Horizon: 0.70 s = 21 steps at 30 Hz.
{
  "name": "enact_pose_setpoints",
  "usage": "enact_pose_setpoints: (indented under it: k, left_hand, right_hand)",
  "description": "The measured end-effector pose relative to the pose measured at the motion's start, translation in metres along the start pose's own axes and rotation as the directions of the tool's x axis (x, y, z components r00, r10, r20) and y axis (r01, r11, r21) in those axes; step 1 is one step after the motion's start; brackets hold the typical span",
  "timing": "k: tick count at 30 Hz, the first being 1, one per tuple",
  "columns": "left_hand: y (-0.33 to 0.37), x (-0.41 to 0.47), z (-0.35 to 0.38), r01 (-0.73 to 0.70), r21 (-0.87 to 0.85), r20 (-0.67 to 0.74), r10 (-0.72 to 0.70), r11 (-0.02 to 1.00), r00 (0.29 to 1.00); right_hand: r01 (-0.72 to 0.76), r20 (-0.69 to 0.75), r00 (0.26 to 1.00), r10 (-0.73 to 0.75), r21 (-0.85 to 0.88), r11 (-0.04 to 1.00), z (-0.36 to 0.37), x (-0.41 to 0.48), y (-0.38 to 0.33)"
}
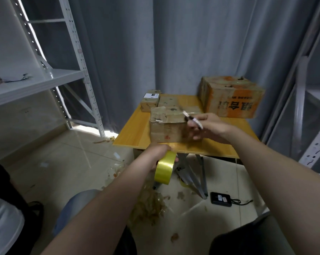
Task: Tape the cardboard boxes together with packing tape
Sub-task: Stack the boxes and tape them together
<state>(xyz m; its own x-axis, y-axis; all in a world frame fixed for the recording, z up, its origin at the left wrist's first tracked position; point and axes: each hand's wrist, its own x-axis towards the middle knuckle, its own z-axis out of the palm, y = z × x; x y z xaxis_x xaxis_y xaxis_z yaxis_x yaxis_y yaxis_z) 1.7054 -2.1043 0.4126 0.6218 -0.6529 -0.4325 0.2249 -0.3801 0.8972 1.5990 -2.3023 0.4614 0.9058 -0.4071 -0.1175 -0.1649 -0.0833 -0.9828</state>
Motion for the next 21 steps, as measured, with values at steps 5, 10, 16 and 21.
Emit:
enact_pose_setpoints:
  k: [5,10,16,21]
  left_hand:
    - [0.006,0.000,0.020,0.042,0.069,0.075,-0.047,0.997,0.996]
    - [0.008,0.005,0.031,0.038,0.062,0.119,-0.046,0.997,0.992]
    - [0.005,0.016,0.028,0.017,0.105,0.177,-0.036,0.994,0.984]
    - [0.007,0.019,0.015,-0.025,0.193,0.237,-0.022,0.981,0.971]
  right_hand:
    - [-0.150,-0.670,0.739,-0.073,-0.270,0.951,-0.049,-0.011,0.039]
    - [-0.535,-0.568,0.823,0.012,-0.768,0.350,-0.065,-0.025,0.063]
    - [-0.553,-0.577,0.814,-0.063,-0.804,0.217,-0.047,-0.012,0.031]
    - [0.068,-0.244,0.783,-0.572,-0.881,0.468,0.017,0.032,-0.020]
